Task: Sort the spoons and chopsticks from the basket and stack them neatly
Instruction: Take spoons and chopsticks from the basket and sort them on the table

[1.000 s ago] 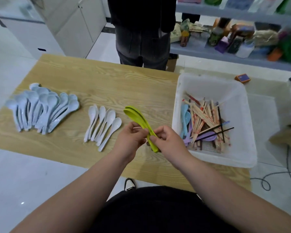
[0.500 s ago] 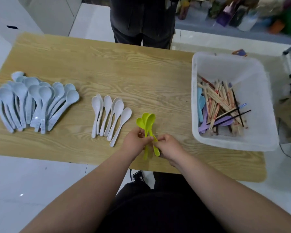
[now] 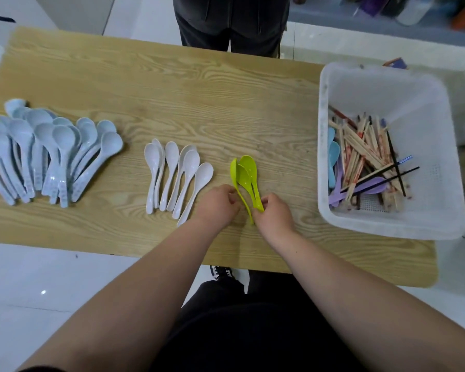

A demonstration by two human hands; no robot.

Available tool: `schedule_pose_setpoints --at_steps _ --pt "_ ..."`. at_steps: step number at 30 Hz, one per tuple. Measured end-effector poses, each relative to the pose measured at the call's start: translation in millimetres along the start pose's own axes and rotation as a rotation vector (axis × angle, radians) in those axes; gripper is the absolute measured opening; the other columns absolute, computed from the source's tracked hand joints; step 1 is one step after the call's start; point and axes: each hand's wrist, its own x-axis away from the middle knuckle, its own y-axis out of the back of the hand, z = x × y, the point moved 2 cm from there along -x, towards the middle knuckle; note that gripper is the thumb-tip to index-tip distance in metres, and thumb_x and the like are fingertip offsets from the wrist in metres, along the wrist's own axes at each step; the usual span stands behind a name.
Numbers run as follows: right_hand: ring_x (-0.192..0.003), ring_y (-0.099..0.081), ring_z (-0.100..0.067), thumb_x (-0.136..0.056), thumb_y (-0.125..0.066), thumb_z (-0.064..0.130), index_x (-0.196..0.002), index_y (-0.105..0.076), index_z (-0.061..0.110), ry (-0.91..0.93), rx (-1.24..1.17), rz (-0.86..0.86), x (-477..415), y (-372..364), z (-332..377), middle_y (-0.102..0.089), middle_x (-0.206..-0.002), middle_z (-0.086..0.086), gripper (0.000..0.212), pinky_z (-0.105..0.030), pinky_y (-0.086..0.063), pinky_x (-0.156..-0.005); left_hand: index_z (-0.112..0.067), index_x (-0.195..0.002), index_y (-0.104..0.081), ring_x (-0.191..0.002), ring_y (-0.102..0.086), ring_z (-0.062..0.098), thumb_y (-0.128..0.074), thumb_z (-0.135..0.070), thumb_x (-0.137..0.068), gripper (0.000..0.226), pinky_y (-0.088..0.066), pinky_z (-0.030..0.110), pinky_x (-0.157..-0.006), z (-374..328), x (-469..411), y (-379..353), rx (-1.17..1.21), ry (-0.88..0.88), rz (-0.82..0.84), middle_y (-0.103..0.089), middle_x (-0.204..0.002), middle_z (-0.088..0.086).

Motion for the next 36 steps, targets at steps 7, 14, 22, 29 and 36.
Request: schedule_pose_setpoints --at_steps 7,14,22,29,36 --pt "-0.142 -0.028 -0.03 -0.088 -0.07 0.032 -0.152 -0.036 0.027 0.24 0.296 0.068 5.8 2.6 4.0 -0.032 -0.154 -0.004 0.073 -0.041 -0.028 -0.118 -0.029 -0.132 -0.059 -0.13 -0.041 0.046 -0.067 -0.028 -0.077 0.056 -0.03 0.063 -0.107 73.7 12.3 38.6 -0.52 -0.164 -0.354 -0.05 -0.14 0.014" --pt "-0.147 -0.013 -0.033 -0.091 -0.062 0.04 -0.152 -0.031 0.044 0.327 0.403 0.13 14.6 1.9 16.8 -0.011 -0.161 -0.009 0.068 -0.044 -0.025 -0.119 -0.026 -0.135 -0.055 -0.132 -0.036 0.041 -0.069 -0.017 -0.078 0.059 -0.033 0.054 -0.112 108.1 10.5 53.6 -0.536 -0.159 -0.296 -0.051 -0.138 0.018" --pt "-0.145 -0.017 -0.033 -0.093 -0.056 0.021 -0.149 -0.043 0.029 0.306 0.386 0.179 9.2 -6.8 30.7 -0.016 -0.16 -0.013 0.058 -0.039 -0.023 -0.119 -0.026 -0.144 -0.047 -0.135 -0.026 0.042 -0.061 -0.017 -0.09 0.056 -0.03 0.049 -0.112 121.0 5.2 78.8 -0.492 -0.042 -0.322 -0.04 -0.146 0.011" --pt "-0.142 -0.024 -0.034 -0.089 -0.06 0.028 -0.153 -0.035 0.034 0.312 0.398 0.169 18.7 -2.8 21.1 -0.02 -0.157 -0.012 0.069 -0.039 -0.029 -0.116 -0.017 -0.144 -0.048 -0.139 -0.033 0.046 -0.058 -0.026 -0.085 0.06 -0.029 0.057 -0.115 122.2 11.1 68.6 -0.63 -0.156 -0.292 -0.043 -0.147 0.022" --pt "-0.15 -0.016 -0.03 -0.091 -0.06 0.032 -0.155 -0.034 0.024 0.303 0.425 0.232 21.0 1.2 20.2 -0.015 -0.164 -0.011 0.07 -0.036 -0.02 -0.121 -0.029 -0.146 -0.042 -0.147 -0.017 0.044 -0.06 -0.029 -0.088 0.061 -0.015 0.062 -0.117 115.7 22.2 65.6 -0.63 -0.104 -0.306 -0.032 -0.157 0.012"
